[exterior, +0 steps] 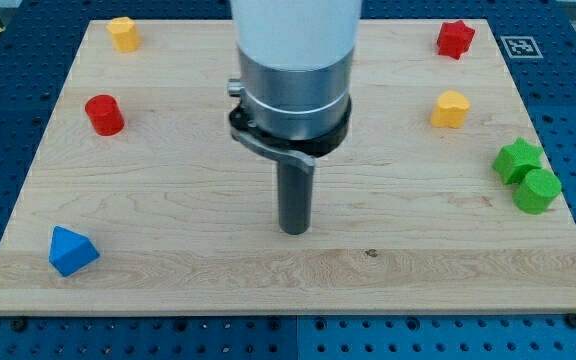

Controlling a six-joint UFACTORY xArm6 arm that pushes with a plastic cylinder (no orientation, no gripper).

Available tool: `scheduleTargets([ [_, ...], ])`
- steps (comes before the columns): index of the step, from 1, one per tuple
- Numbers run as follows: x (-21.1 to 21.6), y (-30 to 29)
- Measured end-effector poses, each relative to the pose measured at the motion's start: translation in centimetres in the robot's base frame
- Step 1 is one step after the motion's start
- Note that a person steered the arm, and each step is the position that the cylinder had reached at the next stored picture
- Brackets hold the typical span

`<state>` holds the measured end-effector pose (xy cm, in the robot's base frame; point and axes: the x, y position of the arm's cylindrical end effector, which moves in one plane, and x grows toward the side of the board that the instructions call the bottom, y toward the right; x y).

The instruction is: Push the yellow heart towards the bottom center

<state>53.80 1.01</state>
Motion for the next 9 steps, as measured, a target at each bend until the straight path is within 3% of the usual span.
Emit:
scheduleTargets([
  [6, -16.5, 4.4],
  [7, -18.8, 6.3],
  [9, -20.6, 15.6],
])
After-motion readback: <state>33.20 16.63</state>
